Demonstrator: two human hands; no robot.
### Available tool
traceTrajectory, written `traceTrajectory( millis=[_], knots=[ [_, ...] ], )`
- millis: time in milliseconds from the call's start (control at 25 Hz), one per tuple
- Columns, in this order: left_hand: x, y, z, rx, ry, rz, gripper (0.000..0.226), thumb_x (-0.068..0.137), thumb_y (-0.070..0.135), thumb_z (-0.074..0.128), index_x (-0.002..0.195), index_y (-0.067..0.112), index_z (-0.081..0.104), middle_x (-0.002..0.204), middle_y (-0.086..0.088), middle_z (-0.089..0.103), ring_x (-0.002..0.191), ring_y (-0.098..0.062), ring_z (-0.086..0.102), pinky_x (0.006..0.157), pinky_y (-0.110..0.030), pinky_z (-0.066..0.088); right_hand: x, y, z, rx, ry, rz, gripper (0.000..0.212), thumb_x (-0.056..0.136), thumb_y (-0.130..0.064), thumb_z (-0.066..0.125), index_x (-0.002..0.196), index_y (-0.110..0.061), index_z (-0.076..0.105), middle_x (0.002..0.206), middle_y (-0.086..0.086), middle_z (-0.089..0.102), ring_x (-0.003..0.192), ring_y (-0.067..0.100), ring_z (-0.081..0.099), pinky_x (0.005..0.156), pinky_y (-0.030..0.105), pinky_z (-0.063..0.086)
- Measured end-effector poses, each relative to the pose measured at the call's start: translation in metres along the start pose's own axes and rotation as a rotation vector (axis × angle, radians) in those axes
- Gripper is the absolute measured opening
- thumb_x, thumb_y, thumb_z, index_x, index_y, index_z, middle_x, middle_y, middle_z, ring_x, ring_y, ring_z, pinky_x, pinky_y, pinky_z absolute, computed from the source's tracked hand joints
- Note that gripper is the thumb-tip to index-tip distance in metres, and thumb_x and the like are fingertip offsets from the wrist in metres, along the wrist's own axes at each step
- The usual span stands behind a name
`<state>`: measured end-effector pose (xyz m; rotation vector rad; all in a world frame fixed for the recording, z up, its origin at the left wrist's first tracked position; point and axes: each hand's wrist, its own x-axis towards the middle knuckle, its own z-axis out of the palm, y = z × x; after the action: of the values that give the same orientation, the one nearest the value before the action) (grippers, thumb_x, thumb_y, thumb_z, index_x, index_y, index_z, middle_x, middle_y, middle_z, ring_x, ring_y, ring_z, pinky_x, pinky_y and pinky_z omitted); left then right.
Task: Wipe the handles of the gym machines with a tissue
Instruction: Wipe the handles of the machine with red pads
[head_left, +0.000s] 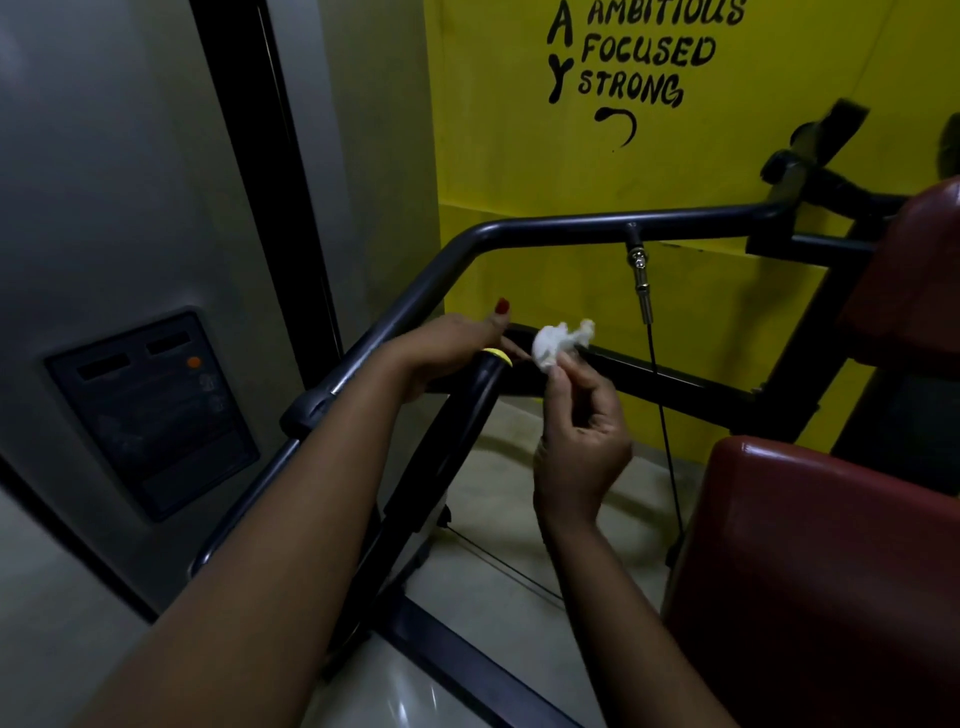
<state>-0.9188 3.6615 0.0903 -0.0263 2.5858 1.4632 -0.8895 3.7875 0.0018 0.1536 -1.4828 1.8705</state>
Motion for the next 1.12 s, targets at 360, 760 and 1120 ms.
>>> traceTrajectory(
  millis=[360,760,1120],
  knots=[
    [0.007,0.004,0.006,0.059,0.045,-0.010,0.082,0.078,0.082,0.030,0.083,0.015,0.077,0.127,-0.007,0.058,0.113,-0.022,0.053,0.091,-0.037,0.036,-0.014,0.011,0.004,0.198,0.153,0.349,0.014,0.093,-0.011,0.061,0.088,-0.022,0.067,0.084,-0.007,0.069,0.085,0.008,0.064,0.081,0.036,0.053],
    [0.015,-0.002,0.007,-0.008,0.115,-0.054,0.111,0.045,0.104,0.031,0.103,0.019,0.071,0.117,-0.012,0.065,0.107,-0.029,0.061,0.099,-0.046,0.044,0.052,0.010,-0.019,-0.578,-0.595,-0.756,0.009,0.087,-0.011,0.063,0.090,-0.007,0.070,0.100,0.009,0.069,0.094,0.019,0.065,0.076,0.025,0.049],
    [0.011,-0.001,0.010,0.086,0.138,-0.034,0.096,0.052,0.102,0.019,0.069,0.027,0.077,0.125,-0.017,0.060,0.108,-0.031,0.058,0.102,-0.049,0.040,0.030,-0.010,-0.003,0.359,0.111,0.874,0.015,0.085,-0.006,0.065,0.071,-0.007,0.066,0.091,0.018,0.072,0.069,0.020,0.063,0.082,0.043,0.057]
  ],
)
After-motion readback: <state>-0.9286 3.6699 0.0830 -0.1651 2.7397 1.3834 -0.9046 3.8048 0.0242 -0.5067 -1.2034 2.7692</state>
